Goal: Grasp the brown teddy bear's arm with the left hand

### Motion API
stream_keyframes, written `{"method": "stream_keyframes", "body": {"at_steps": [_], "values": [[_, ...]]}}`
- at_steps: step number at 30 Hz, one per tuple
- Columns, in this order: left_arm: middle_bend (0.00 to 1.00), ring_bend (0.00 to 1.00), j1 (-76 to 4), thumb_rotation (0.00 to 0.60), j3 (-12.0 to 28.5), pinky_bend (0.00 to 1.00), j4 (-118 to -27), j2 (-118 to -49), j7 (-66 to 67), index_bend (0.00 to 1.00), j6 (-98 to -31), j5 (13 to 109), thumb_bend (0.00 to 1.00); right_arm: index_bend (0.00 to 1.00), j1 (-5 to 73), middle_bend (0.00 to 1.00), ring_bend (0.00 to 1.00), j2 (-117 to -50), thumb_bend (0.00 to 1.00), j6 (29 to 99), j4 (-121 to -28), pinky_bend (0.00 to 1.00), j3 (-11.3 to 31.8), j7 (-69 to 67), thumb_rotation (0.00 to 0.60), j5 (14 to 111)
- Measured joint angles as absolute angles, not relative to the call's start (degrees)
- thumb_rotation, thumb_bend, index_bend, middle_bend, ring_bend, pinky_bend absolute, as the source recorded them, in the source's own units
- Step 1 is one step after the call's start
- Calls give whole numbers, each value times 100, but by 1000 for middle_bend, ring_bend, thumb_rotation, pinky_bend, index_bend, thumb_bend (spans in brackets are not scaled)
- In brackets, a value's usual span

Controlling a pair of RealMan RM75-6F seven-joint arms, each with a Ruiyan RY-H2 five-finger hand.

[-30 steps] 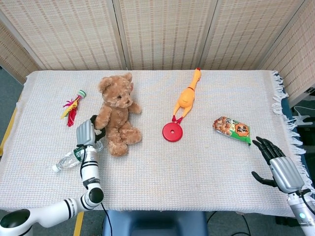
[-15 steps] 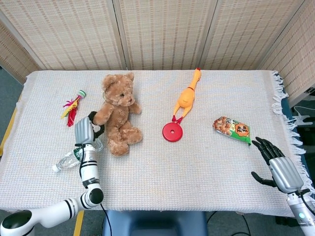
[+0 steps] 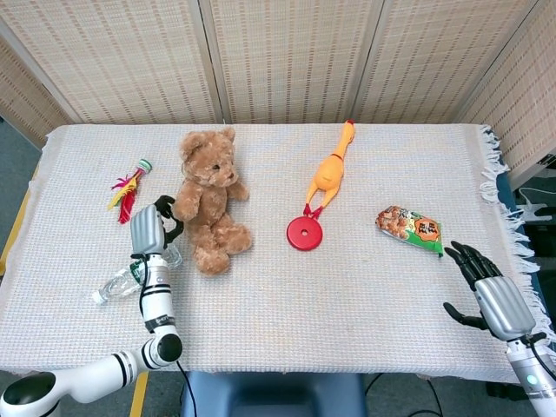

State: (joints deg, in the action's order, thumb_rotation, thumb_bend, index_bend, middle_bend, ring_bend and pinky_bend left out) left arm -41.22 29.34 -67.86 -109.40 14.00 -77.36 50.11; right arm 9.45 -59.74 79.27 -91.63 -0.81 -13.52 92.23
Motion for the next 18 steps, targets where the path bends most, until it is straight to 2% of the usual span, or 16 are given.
{"method": "stream_keyframes", "body": {"at_steps": [6, 8, 11, 14, 18], "values": [[604, 488, -3991, 600, 2737, 539, -7023, -10770, 1857, 550, -7324, 4661, 520, 0, 950, 0, 0, -5975, 152, 7908, -9181, 151, -74, -1323, 600, 9198], [568, 478, -3915, 600, 2640, 541, -7070, -10668, 1895, 513, -7249, 4648, 502, 0, 955, 0, 0, -5982, 152, 7910, -9171, 151, -65, -1319, 600, 9195], [404, 404, -3850, 600, 2550, 534, -7094, -10561, 1765, 350, -7224, 4843, 478, 0, 964, 0, 0, -6004, 152, 7932, -9124, 151, -56, -1330, 600, 9227], [225, 276, -3759, 600, 2376, 511, -7138, -10354, 1588, 169, -7242, 5244, 459, 0, 962, 0, 0, -6030, 152, 7959, -9067, 151, -57, -1306, 600, 9254], [140, 179, -3551, 600, 1965, 454, -7246, -9891, 1473, 101, -7375, 5964, 452, 0, 957, 0, 0, -6028, 152, 7937, -9086, 151, -58, -1243, 600, 9212]]}}
